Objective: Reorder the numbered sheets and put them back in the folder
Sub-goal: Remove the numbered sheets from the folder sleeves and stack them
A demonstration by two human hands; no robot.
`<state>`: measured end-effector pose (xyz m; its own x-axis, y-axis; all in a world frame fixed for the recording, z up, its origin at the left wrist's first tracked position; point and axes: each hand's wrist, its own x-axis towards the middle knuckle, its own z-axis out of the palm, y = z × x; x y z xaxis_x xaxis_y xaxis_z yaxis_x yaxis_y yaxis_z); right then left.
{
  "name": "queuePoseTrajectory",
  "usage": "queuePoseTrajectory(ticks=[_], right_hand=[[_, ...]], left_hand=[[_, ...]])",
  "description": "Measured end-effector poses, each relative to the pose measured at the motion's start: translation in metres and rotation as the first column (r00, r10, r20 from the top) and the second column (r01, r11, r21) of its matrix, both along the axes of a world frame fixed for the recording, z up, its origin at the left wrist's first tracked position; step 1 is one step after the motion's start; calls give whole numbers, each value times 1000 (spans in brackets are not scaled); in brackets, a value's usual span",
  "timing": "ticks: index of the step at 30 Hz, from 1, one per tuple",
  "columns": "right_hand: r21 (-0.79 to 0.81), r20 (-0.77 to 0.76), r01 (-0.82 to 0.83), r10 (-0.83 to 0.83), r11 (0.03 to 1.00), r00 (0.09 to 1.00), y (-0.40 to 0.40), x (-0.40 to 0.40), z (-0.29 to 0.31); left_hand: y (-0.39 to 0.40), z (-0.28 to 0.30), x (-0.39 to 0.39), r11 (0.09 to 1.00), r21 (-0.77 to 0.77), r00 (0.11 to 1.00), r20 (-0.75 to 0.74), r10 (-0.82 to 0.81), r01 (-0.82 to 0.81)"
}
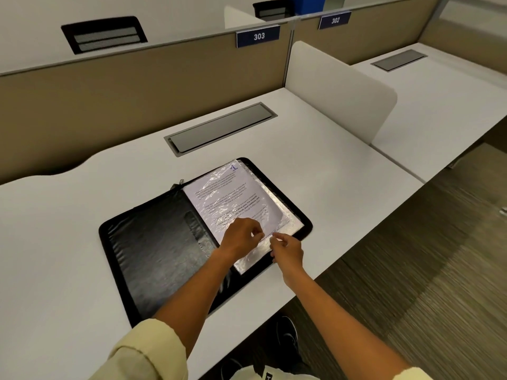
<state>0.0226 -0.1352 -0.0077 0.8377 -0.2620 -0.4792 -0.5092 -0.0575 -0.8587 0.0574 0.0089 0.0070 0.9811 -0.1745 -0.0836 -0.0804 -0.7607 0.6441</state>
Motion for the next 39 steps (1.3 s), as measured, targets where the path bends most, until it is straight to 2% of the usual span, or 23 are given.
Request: queuePoseTrajectory(ticks=[2,4,10,17,22,28,31,35,39], right_hand=[[172,-85,3,12,985,996,7,2,3],[279,-103,21,8,960,995,13,6,6],[390,-107,82,-43,917,993,26,15,5],[403,-118,228,-196,886,973,20,24,-1],[334,-106,284,-264,899,959,17,32,-4],[245,-123,260,-236,934,964,13,44,-10],[213,-165,233,-200,949,966,9,46,-15],[132,-168,207,-184,969,968,5,45,-20],[113,-158,189,-170,975,973,-5,41,-20]], left_hand=[[0,0,-1,1000,-11,1000,7,-1,2],[1,2,-1,1000,-23,1000,7,-2,3],[8,5,-4,999,-48,999,20,-25,26],[15,9,-2,997,-56,999,18,-49,50],[16,4,1,991,-78,993,-32,-109,107],[20,-5,1,992,-59,993,-40,-112,109],[31,-18,2,996,57,991,-118,-61,68],[51,-32,-2,926,369,985,-171,-20,83],[65,-42,-3,892,449,990,-138,5,58]])
